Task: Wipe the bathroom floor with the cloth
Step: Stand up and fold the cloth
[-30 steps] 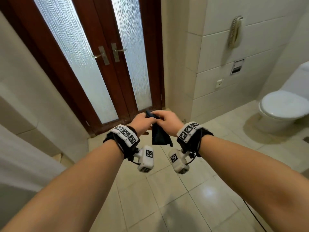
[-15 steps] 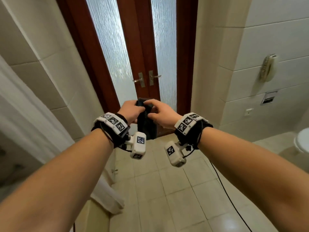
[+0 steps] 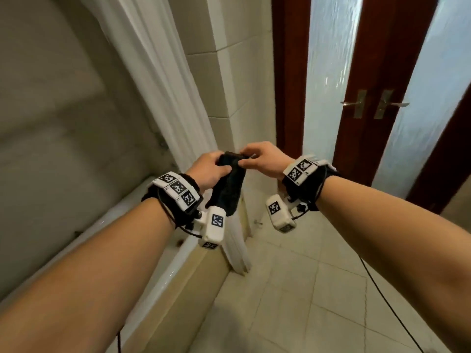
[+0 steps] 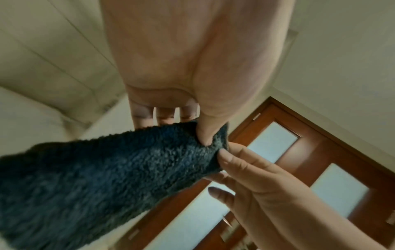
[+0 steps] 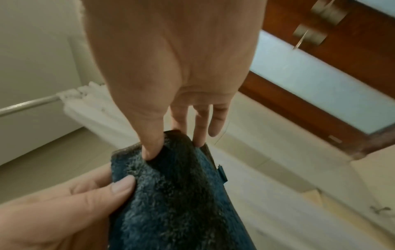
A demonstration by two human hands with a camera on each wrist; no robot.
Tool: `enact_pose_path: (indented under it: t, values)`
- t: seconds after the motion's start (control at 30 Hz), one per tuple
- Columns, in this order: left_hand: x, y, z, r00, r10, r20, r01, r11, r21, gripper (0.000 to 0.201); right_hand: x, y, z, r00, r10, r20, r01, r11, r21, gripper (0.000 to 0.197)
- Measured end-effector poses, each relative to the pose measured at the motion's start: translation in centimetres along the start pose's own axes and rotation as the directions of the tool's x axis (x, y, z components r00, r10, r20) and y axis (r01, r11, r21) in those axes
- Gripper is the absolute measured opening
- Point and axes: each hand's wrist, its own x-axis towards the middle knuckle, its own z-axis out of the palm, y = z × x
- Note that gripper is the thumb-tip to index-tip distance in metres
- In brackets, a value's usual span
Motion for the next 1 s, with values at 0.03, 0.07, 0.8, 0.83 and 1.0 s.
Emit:
enact_pose_path:
  t: [0.03,0.07,0.8,0.83,1.0]
  values:
    - [-1.2,-1.1,-1.5,0.997,-0.032,-0.068,0.033,0.999,0.011,0.026,1.0,-1.0,1.8,0.999,-0.019,0.043,0.019,1.000,-0.003,0.010]
    - [-2.5,-2.2,-2.9,0.990,-0.058,-0.131,0.061,0.998,0.019,0.030,1.7,-2.1,3.7,0.995,-0.045,0.088,0.045,0.999,-0.001,0.009]
    - [-58.5,-26.2,-31.6,0.305,-0.314,-0.899,0.759,0.651,0.030,0.007,-14.9,-41.0,58.9,0.325,-0.567,0.757,0.532,0.771,0.350,0.043]
    - [-60.8,-26.7,-32.1,0.281,-0.334,-0.900,0.768,0.640,0.003,0.006,-16.4,-42.3,60.5,0.268,-0.575,0.773,0.558,0.747,0.362,0.048]
    - [-70.5,-28.9,-32.7,0.103,-0.437,-0.894,0.790,0.582,-0.193,0.020,-22.6,-47.5,67.9,-0.010,-0.476,0.879,0.703,0.622,0.345,0.020]
